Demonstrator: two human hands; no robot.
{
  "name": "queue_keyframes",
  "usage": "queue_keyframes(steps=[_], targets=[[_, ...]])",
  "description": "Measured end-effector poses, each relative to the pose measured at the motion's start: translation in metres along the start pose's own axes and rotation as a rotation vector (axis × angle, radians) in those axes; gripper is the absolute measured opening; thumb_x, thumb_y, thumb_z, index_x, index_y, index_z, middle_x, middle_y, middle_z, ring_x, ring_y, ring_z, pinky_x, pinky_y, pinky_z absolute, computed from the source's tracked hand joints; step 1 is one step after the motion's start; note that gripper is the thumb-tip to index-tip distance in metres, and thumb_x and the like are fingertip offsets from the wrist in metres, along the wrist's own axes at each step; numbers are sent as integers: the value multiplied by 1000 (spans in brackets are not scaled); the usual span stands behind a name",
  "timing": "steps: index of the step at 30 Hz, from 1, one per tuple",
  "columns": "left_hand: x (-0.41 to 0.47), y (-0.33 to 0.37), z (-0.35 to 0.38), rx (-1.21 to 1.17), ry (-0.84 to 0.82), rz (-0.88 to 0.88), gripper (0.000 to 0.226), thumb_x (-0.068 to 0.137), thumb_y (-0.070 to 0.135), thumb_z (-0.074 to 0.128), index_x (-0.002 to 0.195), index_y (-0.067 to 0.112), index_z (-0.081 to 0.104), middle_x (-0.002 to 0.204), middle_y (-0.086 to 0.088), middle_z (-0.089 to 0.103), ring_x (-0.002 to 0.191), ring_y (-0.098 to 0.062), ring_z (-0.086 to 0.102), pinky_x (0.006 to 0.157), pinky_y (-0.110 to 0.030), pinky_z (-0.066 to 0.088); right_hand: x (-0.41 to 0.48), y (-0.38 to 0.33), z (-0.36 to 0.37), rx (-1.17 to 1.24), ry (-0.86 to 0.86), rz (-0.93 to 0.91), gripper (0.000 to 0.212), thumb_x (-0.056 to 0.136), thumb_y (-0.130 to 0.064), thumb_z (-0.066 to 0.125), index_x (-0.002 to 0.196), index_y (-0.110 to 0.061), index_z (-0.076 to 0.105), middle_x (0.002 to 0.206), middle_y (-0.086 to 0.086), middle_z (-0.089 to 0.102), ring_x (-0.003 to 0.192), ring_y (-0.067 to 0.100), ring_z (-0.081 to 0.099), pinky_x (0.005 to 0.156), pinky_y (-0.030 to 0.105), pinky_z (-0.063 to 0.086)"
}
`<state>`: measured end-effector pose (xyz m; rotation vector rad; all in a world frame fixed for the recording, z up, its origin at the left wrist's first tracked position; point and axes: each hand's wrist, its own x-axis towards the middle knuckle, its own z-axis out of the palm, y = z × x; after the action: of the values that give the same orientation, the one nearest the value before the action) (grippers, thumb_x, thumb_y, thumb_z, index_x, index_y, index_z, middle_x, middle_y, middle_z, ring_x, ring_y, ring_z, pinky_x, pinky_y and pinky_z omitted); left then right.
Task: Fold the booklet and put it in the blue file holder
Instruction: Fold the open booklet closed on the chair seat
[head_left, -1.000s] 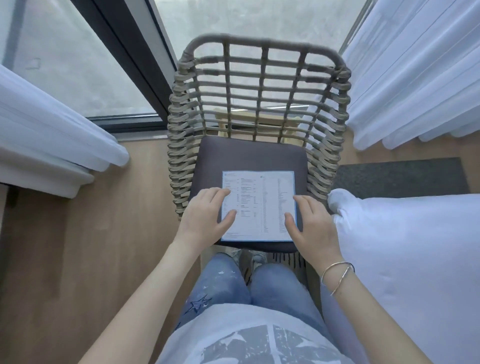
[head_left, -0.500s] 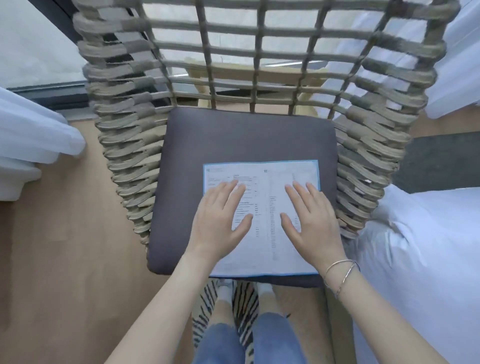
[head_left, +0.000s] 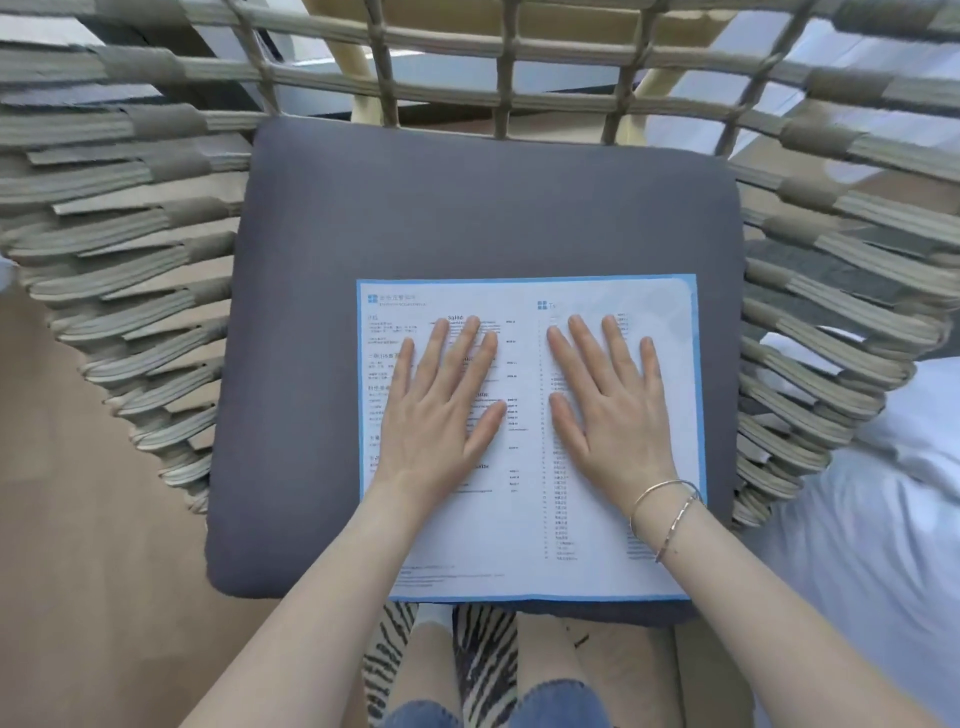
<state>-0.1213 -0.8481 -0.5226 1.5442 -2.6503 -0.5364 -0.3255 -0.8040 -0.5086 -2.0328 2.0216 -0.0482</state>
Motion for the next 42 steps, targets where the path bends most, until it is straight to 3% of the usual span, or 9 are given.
queue_keyframes(steps=[10, 19, 24, 28, 31, 34, 38, 40, 42], targets=[[1, -3, 12, 86, -14, 4, 63, 99, 48, 29, 155, 20, 20, 163, -2, 22, 151, -26, 13, 122, -48, 4, 1, 2, 13, -20, 25, 6, 59, 98, -40, 34, 155, -24, 31, 162, -1, 30, 151, 29, 21, 121, 54, 10], [-5, 4, -42, -36, -104, -38, 61, 96, 43, 37, 152, 19, 32, 160, -4, 29, 149, -30, 22, 121, -48, 11, -8, -5, -30, 22, -20, 52, 62, 95, -41, 42, 154, -24, 33, 162, 3, 31, 150, 30, 22, 120, 56, 14], [-40, 1, -69, -67, -97, -214, 65, 94, 41, 50, 152, 17, 32, 160, -11, 30, 146, -33, 26, 120, -49, 16, -38, 0, -49, 57, -76, 167, 66, 93, -46, 40, 154, -24, 32, 162, 4, 30, 151, 32, 19, 119, 58, 16], [-59, 0, -71, -213, -97, -533, 77, 90, 39, 61, 153, 14, 25, 158, -22, 24, 144, -39, 19, 116, -52, 22, -63, 4, -45, 78, -133, 343, 69, 92, -50, 48, 155, -29, 28, 165, 5, 21, 151, 39, 12, 117, 63, 17], [-62, 2, -67, -305, -67, -568, 78, 89, 35, 64, 152, 12, 25, 155, -21, 28, 140, -36, 20, 112, -51, 27, -77, 2, -35, 141, -170, 481, 76, 90, -55, 54, 156, -37, 21, 166, 14, 9, 150, 42, 6, 116, 64, 18], [-62, 7, -61, -459, -7, -562, 74, 87, 23, 68, 150, 14, 31, 152, -15, 30, 137, -29, 22, 111, -40, 27, -80, -1, -26, 165, -181, 524, 81, 89, -58, 56, 156, -39, 16, 166, 17, 3, 151, 40, 2, 118, 61, 15], [-55, 2, -66, -747, 120, -705, 64, 82, 12, 67, 140, 27, 44, 131, 8, 36, 126, -18, 38, 107, -34, 34, -76, -5, -19, 195, -128, 554, 82, 87, -54, 60, 156, -36, 19, 165, 19, 5, 151, 41, 3, 119, 58, 13], [-52, -3, -74, -822, 126, -755, 57, 81, 9, 67, 131, 32, 52, 124, 8, 39, 119, -16, 50, 102, -33, 42, -76, -5, -18, 205, -117, 553, 82, 87, -54, 61, 155, -36, 20, 165, 19, 6, 151, 42, 4, 119, 57, 13], [-50, -5, -82, -828, 125, -785, 51, 81, 8, 67, 122, 36, 56, 122, 8, 44, 105, -2, 54, 92, -24, 46, -76, -4, -19, 218, -116, 554, 82, 87, -55, 61, 155, -37, 20, 165, 18, 5, 151, 41, 4, 120, 57, 13]])
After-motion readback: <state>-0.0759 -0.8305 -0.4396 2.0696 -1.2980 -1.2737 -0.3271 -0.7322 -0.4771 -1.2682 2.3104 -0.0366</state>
